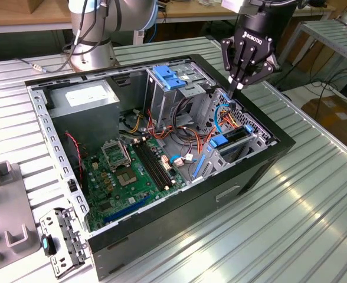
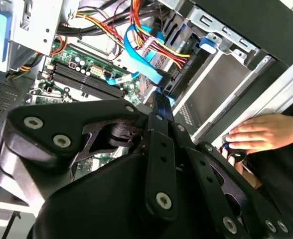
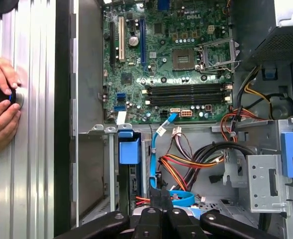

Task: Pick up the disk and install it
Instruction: 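Insert the second disk wire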

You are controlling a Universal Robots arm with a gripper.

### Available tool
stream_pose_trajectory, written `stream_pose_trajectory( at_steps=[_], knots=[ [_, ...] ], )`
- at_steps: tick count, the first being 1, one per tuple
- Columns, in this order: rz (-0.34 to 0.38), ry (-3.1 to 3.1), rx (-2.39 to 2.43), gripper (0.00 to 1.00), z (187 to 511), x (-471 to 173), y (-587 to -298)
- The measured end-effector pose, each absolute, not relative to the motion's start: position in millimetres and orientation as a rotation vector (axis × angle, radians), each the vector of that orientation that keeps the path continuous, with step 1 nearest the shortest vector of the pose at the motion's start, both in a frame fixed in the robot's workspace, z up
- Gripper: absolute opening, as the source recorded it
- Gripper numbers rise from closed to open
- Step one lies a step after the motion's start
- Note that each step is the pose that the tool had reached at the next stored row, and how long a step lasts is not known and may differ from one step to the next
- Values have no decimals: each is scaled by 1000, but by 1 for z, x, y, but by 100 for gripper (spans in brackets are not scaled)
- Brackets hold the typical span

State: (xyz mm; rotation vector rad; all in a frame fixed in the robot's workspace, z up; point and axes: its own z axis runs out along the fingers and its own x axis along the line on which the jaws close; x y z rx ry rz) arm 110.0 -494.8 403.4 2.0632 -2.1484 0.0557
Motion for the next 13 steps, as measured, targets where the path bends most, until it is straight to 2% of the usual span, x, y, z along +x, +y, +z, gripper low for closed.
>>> stream_pose_trajectory(
  at_steps=[13],
  knots=[
    [63,-2144,2060,11,401,110,-488]
  ],
)
